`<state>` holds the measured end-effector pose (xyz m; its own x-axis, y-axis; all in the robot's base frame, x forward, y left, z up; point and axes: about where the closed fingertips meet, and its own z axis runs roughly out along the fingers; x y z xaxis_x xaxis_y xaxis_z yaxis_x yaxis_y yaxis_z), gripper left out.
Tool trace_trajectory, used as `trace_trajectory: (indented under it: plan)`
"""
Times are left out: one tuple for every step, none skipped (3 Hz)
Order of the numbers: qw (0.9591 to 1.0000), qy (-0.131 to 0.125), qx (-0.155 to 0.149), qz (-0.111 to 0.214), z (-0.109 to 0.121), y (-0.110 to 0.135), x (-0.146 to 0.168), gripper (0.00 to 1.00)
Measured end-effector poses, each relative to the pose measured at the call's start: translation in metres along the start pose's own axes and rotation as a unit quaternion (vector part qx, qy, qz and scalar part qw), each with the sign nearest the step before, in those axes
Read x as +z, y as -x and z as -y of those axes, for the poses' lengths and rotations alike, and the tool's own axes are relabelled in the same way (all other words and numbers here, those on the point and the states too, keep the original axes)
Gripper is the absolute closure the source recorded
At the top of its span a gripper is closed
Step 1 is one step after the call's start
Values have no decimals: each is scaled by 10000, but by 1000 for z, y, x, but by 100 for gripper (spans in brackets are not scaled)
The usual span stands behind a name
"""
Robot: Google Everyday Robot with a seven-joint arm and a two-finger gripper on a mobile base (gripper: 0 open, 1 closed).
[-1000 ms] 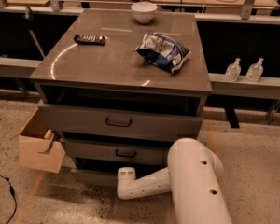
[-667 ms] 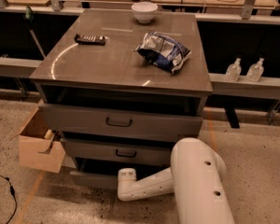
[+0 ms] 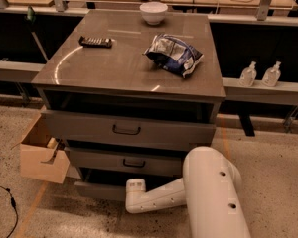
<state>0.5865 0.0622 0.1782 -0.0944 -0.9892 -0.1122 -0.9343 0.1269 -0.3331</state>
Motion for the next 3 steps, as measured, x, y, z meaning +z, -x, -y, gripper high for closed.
trace_trajectory:
  plan:
    - [10000, 52, 43, -14, -11, -2, -9, 100]
    - [10000, 5, 57, 19, -24, -2, -18, 100]
    - [9999, -80, 81, 60, -39, -1, -30, 100]
